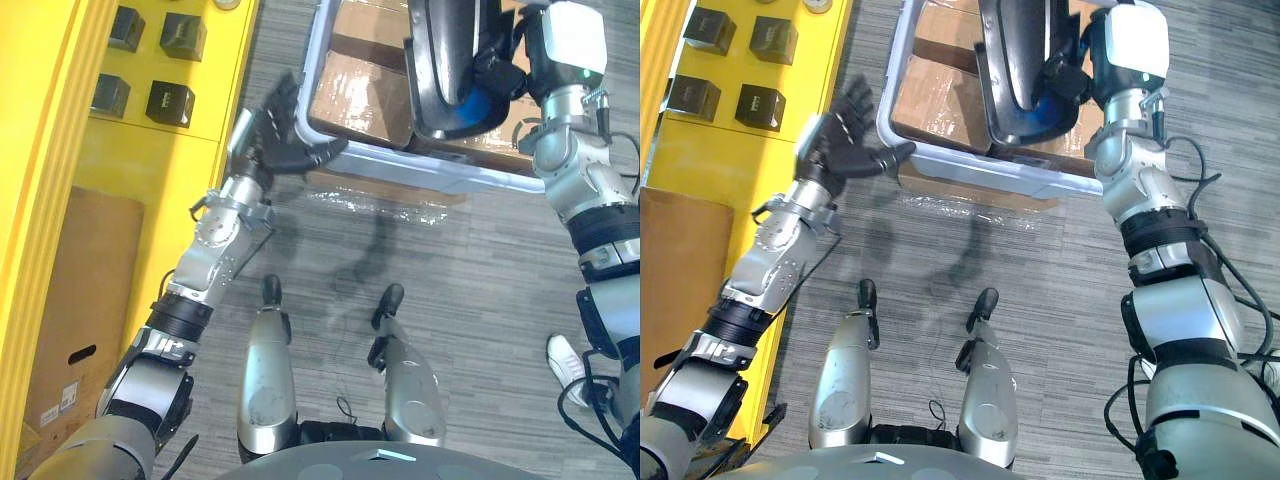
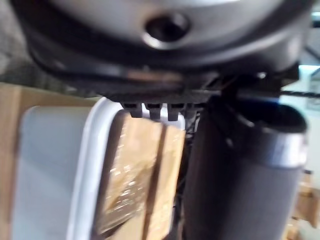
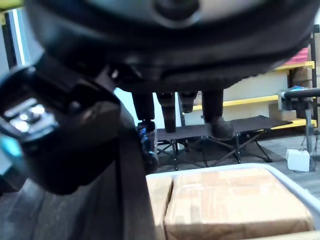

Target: Walk over and take three plastic housings, then place them on the shelf

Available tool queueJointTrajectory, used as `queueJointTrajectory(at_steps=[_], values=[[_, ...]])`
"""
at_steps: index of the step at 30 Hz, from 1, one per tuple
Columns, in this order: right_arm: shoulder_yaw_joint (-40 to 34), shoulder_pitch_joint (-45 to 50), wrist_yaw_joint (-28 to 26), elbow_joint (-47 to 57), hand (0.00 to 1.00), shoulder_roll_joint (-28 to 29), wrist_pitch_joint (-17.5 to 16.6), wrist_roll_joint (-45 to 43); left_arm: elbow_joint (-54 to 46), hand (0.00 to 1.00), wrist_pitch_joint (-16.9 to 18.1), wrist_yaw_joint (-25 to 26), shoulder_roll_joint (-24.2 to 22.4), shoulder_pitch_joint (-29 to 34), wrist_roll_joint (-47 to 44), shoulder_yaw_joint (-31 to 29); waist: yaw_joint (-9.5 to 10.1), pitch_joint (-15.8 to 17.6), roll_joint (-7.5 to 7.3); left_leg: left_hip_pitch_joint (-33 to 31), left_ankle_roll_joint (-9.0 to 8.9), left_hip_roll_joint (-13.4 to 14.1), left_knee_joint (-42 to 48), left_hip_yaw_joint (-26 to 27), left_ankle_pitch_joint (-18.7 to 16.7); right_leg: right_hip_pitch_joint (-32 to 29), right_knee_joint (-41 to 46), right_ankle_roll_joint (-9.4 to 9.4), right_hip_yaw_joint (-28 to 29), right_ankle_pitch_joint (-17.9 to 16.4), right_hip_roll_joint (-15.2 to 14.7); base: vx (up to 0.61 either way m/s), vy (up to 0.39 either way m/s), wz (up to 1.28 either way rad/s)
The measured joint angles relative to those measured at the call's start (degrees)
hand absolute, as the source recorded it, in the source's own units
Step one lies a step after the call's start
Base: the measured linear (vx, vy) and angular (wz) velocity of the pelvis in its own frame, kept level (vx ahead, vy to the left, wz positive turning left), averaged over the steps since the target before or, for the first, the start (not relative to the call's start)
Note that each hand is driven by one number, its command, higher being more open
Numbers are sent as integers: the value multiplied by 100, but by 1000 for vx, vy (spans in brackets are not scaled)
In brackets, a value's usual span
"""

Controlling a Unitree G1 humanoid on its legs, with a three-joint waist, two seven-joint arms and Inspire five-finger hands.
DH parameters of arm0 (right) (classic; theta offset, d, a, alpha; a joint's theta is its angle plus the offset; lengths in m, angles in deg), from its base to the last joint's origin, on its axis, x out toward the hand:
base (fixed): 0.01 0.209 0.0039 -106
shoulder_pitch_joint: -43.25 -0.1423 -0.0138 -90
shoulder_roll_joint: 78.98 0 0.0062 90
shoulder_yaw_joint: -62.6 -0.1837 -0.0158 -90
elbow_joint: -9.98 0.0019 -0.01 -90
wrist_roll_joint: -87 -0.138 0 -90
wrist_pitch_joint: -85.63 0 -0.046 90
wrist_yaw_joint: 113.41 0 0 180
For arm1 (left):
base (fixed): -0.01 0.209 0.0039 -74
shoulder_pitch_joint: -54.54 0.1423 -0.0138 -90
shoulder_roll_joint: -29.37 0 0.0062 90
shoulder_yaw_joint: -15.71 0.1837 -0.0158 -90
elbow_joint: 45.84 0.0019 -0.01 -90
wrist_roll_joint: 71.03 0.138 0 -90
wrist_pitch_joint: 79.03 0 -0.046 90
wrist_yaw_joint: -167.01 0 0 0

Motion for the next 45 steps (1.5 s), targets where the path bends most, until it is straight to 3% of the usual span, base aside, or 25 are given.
queueJointTrajectory(at_steps=[5, 10, 17, 26, 27, 37, 43, 45], values=[[31, -20, 176, 400, 0, 10, -293, 170, 204, 100, -389, -191, -129, -183, -891, 73, -134, -1, -24, 81, -1, 28, -40, 80, 2, 4, -3, -18, 72, 23, 19, 7, 10, -9], [103, -20, 257, 417, 0, 398, -432, 302, 608, 100, -391, -221, -160, -804, -1443, 124, -192, -7, -69, 213, -10, 81, -55, 166, 5, 81, -29, -25, 184, 46, 67, -20, 7, -9], [206, -8, 262, 785, 0, 770, -636, 456, 771, 100, -374, -230, -515, -951, -2638, 512, -236, -33, -121, 444, -91, 98, -359, 220, 135, 230, -210, -37, 209, 60, 133, 9, -1, -1], [410, 276, 382, 791, 0, 1255, -814, 663, 1097, 100, -91, 61, -741, -1185, -3138, 593, -309, -54, -165, 724, -100, 97, -552, 327, 159, 358, -230, -38, 312, 60, 140, 13, 11, -4], [398, 331, 418, 795, 0, 1332, -812, 662, 1158, 0, 26, 165, -762, -1185, -3231, 602, -324, -76, -203, 732, -101, 94, -561, 334, 159, 390, -282, -38, 312, 60, 142, 0, 0, 0], [229, 851, 488, 1064, 0, 1657, -833, 663, 1337, 0, 532, 429, -836, -1124, -3980, 616, -311, -97, -241, 1074, -132, 102, -751, 387, 178, 682, -399, -40, 325, 54, 181, 1, 2, 0], [196, 1245, 564, 1197, 0, 1850, -828, 663, 1496, 0, 593, 424, -939, -936, -3958, 618, -319, -319, -553, 1160, -152, 102, -872, 466, 187, 708, -484, -62, 343, 28, 195, 7, 10, -3], [175, 1357, 627, 1233, 0, 1928, -827, 657, 1532, 0, 699, 427, -1027, -867, -3956, 618, -319, -343, -587, 1159, -161, 102, -899, 471, 191, 705, -503, -62, 342, 28, 203, 0, 0, 0]])
